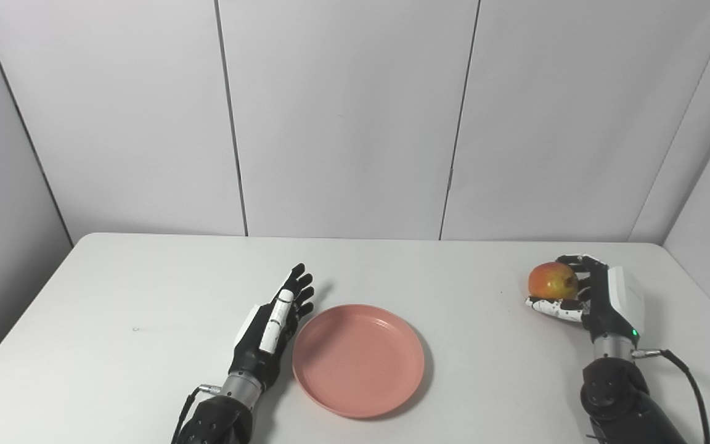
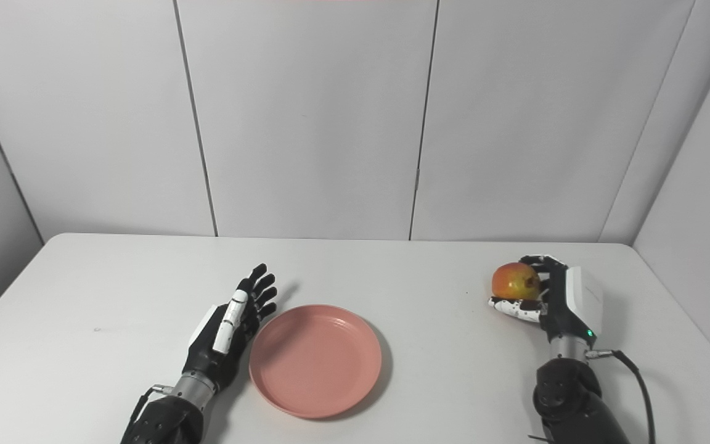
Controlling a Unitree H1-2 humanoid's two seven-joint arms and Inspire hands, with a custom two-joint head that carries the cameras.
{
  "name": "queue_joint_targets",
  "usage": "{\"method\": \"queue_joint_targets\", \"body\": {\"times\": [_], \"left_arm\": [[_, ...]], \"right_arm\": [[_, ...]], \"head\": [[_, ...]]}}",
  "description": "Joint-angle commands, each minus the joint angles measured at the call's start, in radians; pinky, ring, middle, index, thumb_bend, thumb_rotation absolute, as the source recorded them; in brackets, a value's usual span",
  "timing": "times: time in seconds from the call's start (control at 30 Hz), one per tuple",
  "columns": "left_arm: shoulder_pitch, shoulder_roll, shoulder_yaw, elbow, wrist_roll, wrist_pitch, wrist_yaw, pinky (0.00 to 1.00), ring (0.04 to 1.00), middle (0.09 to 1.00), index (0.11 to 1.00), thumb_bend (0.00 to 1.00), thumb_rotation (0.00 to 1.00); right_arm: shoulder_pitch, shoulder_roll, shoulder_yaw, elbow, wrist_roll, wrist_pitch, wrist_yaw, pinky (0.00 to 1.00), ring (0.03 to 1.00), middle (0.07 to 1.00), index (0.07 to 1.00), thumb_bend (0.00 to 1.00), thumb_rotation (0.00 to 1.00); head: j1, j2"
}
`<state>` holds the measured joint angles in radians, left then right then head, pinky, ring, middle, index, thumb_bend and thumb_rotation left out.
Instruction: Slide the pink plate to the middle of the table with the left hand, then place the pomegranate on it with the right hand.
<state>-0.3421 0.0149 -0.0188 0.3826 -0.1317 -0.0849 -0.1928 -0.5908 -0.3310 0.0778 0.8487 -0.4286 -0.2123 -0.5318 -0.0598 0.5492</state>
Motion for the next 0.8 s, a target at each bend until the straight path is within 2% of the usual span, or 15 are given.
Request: {"method": "queue_joint_targets", "body": {"times": [0.0, 0.2, 0.4, 0.67, 0.77], "left_arm": [[0.007, 0.002, -0.001, 0.022, 0.001, -0.019, -0.005, 0.95, 0.969, 0.979, 0.983, 0.53, 1.0], [0.002, -0.002, -0.008, 0.032, 0.012, -0.03, -0.001, 0.95, 0.97, 0.981, 0.984, 0.53, 1.0], [-0.005, -0.008, -0.018, 0.045, 0.025, -0.037, 0.01, 0.95, 0.97, 0.979, 0.985, 0.52, 1.0], [-0.014, -0.015, -0.026, 0.066, 0.049, -0.058, 0.016, 0.95, 0.974, 0.983, 0.989, 0.52, 1.0], [-0.016, -0.019, -0.027, 0.069, 0.053, -0.056, 0.02, 0.95, 0.973, 0.983, 0.989, 0.52, 1.0]], "right_arm": [[-0.041, -0.011, -0.004, -0.046, -0.007, -0.063, -0.04, 0.39, 0.402, 0.485, 0.552, 0.51, 0.0], [-0.018, -0.003, 0.0, -0.145, -0.016, -0.044, -0.022, 0.37, 0.392, 0.488, 0.553, 0.51, 0.0], [0.017, 0.009, -0.005, -0.284, -0.003, -0.03, 0.032, 0.39, 0.401, 0.488, 0.554, 0.51, 0.0], [0.06, 0.026, -0.017, -0.441, 0.012, -0.014, 0.124, 0.35, 0.381, 0.476, 0.561, 0.51, 0.0], [0.075, 0.036, -0.017, -0.495, 0.009, -0.007, 0.15, 0.38, 0.399, 0.483, 0.554, 0.51, 0.0]], "head": [[0.001, 0.001], [0.007, 0.0], [0.013, -0.004], [0.019, -0.007], [0.019, -0.008]]}}
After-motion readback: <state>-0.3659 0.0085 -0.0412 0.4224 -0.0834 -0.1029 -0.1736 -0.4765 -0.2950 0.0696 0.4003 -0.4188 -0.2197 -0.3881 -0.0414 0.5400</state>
